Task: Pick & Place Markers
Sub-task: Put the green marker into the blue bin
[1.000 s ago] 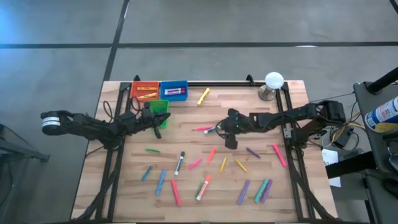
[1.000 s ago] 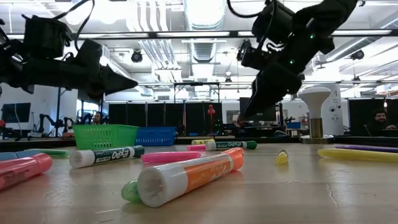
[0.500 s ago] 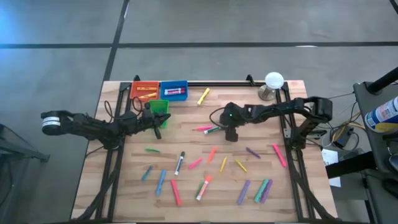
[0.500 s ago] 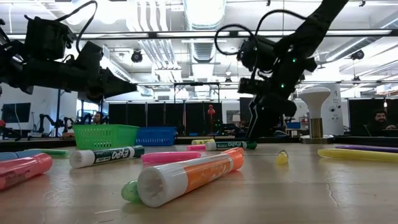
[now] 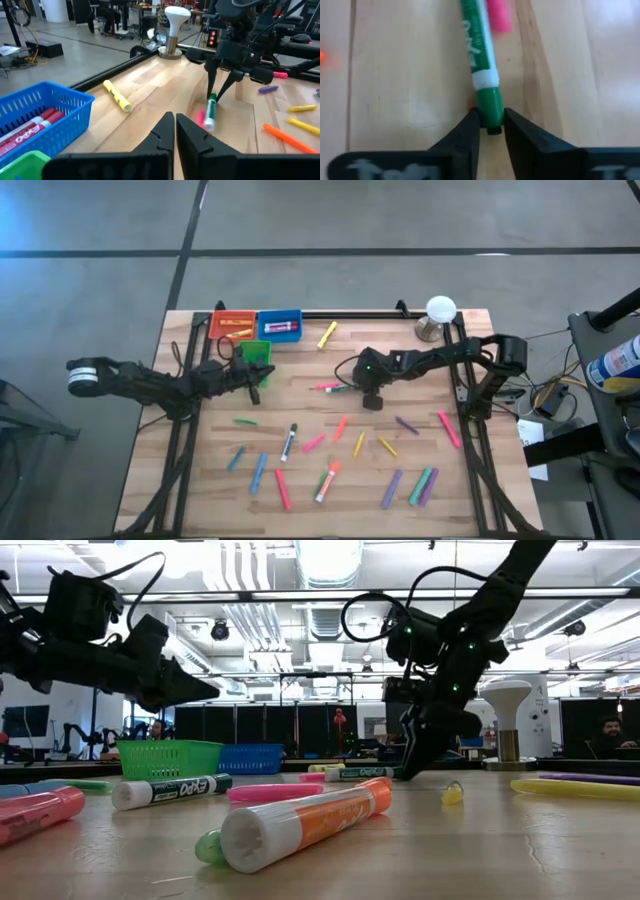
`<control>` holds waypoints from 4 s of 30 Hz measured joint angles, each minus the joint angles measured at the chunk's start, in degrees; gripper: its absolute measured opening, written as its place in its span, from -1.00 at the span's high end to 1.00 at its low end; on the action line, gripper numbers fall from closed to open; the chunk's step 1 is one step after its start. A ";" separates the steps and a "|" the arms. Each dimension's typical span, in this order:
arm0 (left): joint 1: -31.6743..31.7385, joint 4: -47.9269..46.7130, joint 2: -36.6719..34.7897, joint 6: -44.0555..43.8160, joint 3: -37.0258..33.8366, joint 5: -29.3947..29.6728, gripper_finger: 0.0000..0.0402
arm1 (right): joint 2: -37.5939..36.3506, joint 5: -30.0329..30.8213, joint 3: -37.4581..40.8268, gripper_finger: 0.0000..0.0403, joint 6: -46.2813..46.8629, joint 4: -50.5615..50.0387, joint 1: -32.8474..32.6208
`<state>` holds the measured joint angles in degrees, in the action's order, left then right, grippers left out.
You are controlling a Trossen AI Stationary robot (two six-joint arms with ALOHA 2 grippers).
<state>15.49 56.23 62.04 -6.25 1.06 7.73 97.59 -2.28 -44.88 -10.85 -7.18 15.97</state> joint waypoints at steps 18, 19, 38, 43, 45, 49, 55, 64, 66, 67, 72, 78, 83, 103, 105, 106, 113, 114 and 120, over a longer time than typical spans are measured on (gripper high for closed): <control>-5.52 -8.97 7.21 -3.72 11.52 -4.57 0.46 | -4.60 8.83 0.13 0.72 0.33 -4.51 -7.17; -5.58 -10.69 7.45 -4.40 12.35 -5.55 0.46 | -5.04 9.93 0.13 0.72 0.33 -4.47 -8.06; -5.62 -45.84 15.83 -14.48 35.65 -18.86 0.46 | -0.26 43.38 -13.07 0.72 -21.16 -4.52 -23.46; -5.62 -46.05 17.40 -15.48 38.33 -19.03 0.46 | 1.87 46.03 -16.51 0.72 -26.56 -4.41 -24.68; -5.62 -45.95 18.07 -15.46 38.81 -18.96 0.46 | 2.70 45.92 -17.87 0.72 -28.17 -4.46 -24.85; -5.60 -46.21 19.47 -15.18 39.64 -18.70 0.46 | 4.65 45.77 -20.72 0.72 -30.01 -5.09 -24.85; -5.60 -46.97 20.16 -12.50 39.80 -16.27 0.46 | 6.79 45.34 -23.31 0.72 -31.30 -4.69 -24.88; -5.91 -47.30 20.24 -6.30 39.80 -14.95 0.46 | 6.88 43.59 -23.69 0.72 -29.14 -4.07 -24.88; -6.12 -47.32 20.24 -4.91 39.80 -14.71 0.46 | 6.88 43.34 -23.86 0.72 -28.98 -4.04 -24.88; -6.22 -47.36 20.24 -4.11 39.80 -14.45 0.46 | 6.87 42.82 -23.99 0.72 -28.96 -4.01 -24.88; -7.14 -47.39 20.25 1.16 39.80 -12.35 0.46 | 6.68 41.02 -24.17 0.72 -27.67 -3.76 -24.88; -8.36 -47.42 20.27 5.46 39.80 -11.00 0.46 | 6.68 40.60 -24.17 0.72 -26.66 -3.85 -24.88; -9.07 -48.33 20.27 10.13 39.80 -8.44 0.46 | 6.68 40.57 -24.17 0.72 -26.58 -3.87 -24.83; -10.75 -49.59 20.27 13.32 39.71 -9.72 0.46 | 6.64 33.54 -24.11 0.72 -23.32 -3.22 -24.81; -11.07 -49.59 20.27 12.63 39.71 -10.88 0.46 | 6.64 33.04 -24.11 0.72 -23.37 -2.88 -24.86; -11.21 -49.59 20.27 12.44 39.72 -11.06 0.46 | 6.64 32.81 -24.09 0.72 -23.43 -2.53 -24.88; -11.26 -49.40 20.27 12.36 39.71 -11.61 0.46 | 6.64 30.09 -24.09 0.72 -21.65 -0.80 -24.85; -11.31 -49.32 20.27 12.34 39.71 -11.63 0.46 | 6.64 30.07 -24.09 0.72 -21.33 -0.70 -24.85; -11.37 -49.09 20.27 12.65 39.71 -11.21 0.46 | 6.64 29.84 -24.09 0.72 -19.44 0.69 -24.85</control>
<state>4.12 7.14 82.30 6.39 40.77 -3.49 104.22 27.56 -68.97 -30.29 -6.49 -8.88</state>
